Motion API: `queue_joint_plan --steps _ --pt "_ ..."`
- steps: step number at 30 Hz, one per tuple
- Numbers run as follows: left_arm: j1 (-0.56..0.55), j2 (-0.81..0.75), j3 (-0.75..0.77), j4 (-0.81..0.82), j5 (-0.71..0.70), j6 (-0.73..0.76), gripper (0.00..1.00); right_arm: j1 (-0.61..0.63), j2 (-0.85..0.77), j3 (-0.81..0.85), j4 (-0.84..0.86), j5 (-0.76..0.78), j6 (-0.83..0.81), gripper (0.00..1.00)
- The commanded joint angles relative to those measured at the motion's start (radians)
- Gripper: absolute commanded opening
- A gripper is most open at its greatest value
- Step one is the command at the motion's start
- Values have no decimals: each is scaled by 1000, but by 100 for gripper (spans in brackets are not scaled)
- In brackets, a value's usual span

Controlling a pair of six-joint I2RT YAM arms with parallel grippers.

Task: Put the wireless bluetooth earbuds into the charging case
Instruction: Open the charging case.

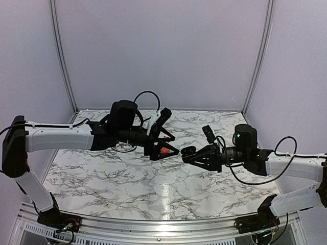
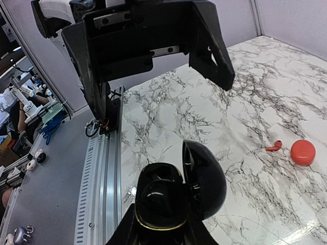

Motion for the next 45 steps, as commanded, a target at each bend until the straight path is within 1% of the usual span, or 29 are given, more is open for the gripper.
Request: queue_joint_plan --steps 1,6,12,16,20,24,27,30,33,38,42,45 --pt "-1 20 30 20 51 16 88 22 -2 15 12 -6 -21 0" --pt "-9 45 50 8 -30 16 86 45 -9 19 9 -6 -35 0" --pt "-18 85 83 -23 -32 23 85 53 -10 24 3 -7 -42 0" --pt "-26 113 124 -83 -54 49 84 57 -11 23 5 -12 -44 0" --pt "-24 128 134 -92 -87 38 83 63 -17 18 13 -23 -46 0" --pt "-16 137 136 -80 -91 16 80 73 -32 13 17 -31 -52 0" --pt "-5 147 145 -86 -104 -18 77 76 -38 9 21 -36 -52 0" --pt "3 142 140 -80 -101 -18 77 76 -42 8 23 -33 -54 0" --pt "5 117 118 -51 -69 -19 80 76 -35 9 15 -17 -54 0" --pt "8 59 116 -48 -43 -35 87 74 -23 16 -6 15 -54 0" --pt "18 10 94 -33 -39 -52 88 70 -27 17 -7 20 -50 0" --pt "42 0 75 -10 -49 -73 89 62 -31 12 4 15 -40 0"
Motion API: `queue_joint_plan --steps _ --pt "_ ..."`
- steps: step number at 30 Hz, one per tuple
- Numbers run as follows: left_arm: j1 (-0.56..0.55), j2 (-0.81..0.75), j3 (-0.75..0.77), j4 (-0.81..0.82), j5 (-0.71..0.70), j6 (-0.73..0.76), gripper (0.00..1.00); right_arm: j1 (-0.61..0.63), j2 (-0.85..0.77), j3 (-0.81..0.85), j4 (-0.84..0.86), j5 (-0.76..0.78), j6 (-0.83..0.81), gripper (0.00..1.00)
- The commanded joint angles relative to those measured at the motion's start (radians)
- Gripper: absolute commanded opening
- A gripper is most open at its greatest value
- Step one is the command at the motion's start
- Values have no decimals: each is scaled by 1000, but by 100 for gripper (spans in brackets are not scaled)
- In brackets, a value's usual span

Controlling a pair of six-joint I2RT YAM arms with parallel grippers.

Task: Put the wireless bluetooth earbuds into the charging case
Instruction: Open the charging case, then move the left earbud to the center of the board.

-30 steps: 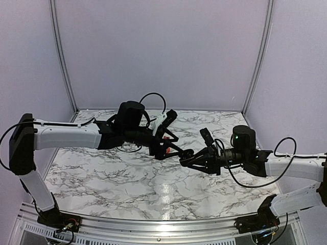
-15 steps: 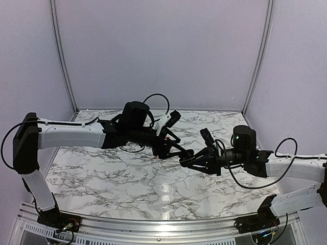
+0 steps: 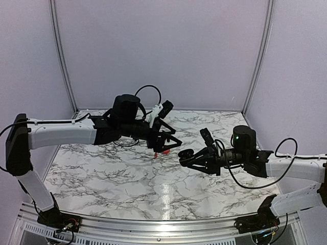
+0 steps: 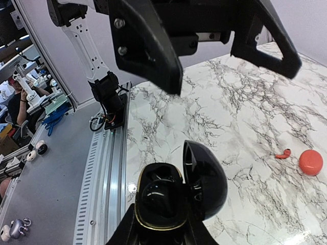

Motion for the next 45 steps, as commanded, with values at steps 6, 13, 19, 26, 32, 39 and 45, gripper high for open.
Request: queue_joint_plan --steps 6,13,19,26,32,39,45 --pt "86 28 33 -23 -252 -95 86 -26 -48 5 17 -13 22 0" --pt "96 299 303 -308 -506 -80 78 -94 -90 -19 39 -12 58 0" --pt "101 503 507 -426 -617 -115 64 -107 -96 -29 43 -8 65 0" --pt "102 686 714 -513 -627 -146 57 -110 -84 -32 44 -9 61 0" --pt "105 760 788 -539 -637 -175 51 -110 -81 -34 48 -8 59 0" --pt "105 809 815 -548 -625 -191 48 -111 -79 -34 45 -9 57 0" --pt "105 848 844 -553 -633 -197 47 -111 -80 -36 42 -9 57 0"
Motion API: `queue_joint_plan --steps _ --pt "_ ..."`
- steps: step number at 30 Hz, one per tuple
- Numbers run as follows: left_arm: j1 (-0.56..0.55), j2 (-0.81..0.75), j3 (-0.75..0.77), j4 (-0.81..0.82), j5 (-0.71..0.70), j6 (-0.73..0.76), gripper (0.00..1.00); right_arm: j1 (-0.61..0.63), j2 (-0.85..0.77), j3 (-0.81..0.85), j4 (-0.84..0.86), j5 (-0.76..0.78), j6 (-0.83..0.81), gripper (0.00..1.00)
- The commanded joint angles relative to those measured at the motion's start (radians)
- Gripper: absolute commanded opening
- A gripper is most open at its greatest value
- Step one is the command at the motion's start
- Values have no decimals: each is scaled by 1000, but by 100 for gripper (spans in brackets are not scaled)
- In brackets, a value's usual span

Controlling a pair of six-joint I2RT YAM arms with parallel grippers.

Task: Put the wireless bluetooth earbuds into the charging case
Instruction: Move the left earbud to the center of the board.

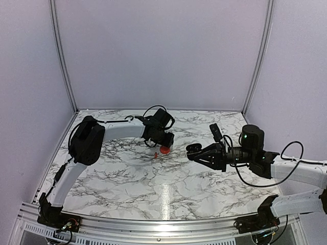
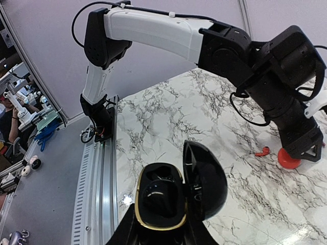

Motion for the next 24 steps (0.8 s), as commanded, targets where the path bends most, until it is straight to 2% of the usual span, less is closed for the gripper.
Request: queue_joint_plan --steps 1,7,15,24 --pt "5 46 48 -33 -14 -16 47 -11 0 3 30 -6 3 0" --pt "9 89 94 -49 -57 -25 46 -12 0 5 29 -6 4 0" --pt "15 133 152 -74 -93 -26 38 -12 3 7 23 -5 1 0" --pt "13 75 44 -76 -104 0 26 -13 6 4 27 -5 0 0"
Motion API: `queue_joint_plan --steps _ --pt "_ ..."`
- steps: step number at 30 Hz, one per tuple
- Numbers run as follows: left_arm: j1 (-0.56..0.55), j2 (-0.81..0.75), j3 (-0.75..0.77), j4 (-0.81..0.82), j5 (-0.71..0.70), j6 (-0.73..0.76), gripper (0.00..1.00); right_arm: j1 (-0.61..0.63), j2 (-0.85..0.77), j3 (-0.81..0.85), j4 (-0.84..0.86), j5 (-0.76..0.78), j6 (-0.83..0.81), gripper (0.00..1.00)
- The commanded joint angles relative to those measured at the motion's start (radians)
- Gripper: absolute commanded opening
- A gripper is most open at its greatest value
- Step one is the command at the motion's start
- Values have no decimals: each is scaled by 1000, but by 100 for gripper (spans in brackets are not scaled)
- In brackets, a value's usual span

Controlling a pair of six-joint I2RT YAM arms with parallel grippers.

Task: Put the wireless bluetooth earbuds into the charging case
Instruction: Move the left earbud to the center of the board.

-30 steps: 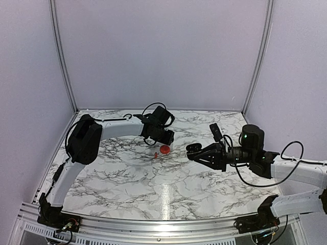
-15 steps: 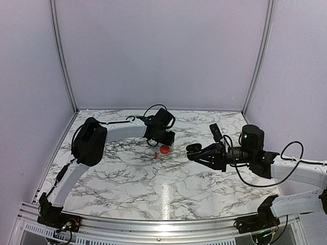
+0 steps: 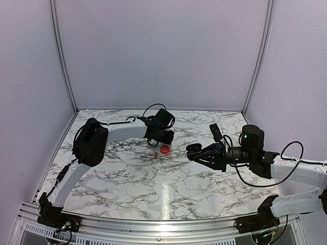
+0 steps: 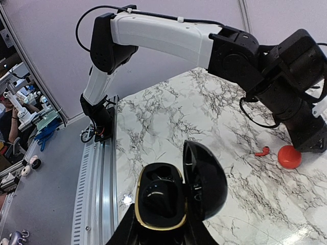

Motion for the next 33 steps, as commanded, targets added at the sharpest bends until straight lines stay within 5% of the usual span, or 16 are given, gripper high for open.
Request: queue_joint_plan --steps 1,23,33 --pt "7 -23 -91 -71 -18 16 25 -13 8 5 26 -5 0 0" --pt "53 -450 -560 62 -58 25 7 -13 2 8 33 -14 2 0" --pt "-33 -878 -1071 215 101 104 5 -11 1 8 46 -26 8 0"
